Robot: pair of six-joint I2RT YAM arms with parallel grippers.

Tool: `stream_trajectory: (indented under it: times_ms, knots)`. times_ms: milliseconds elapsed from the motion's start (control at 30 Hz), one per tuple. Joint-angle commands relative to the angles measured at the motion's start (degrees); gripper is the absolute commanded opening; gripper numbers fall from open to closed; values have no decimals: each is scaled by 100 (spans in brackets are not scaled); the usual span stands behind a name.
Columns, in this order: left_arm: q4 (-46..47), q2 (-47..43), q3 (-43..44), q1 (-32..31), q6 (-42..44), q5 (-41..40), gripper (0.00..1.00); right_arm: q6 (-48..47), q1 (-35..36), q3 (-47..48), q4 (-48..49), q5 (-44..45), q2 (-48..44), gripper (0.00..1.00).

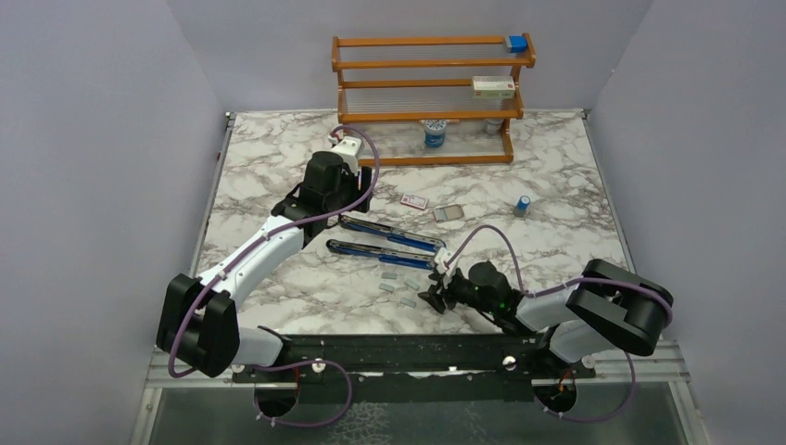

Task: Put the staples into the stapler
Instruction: Pick up the staple from the center of the board.

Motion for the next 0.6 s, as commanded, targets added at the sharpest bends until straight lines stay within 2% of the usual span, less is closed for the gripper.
stream_trajectory:
  times_ms: [0,567]
  knots:
    - [64,21,86,3,-32,76,66,-19,31,-189,951,375,189,56]
    - [80,103,119,60,22,181,66,-23,81,-93,1803,35,1269,50]
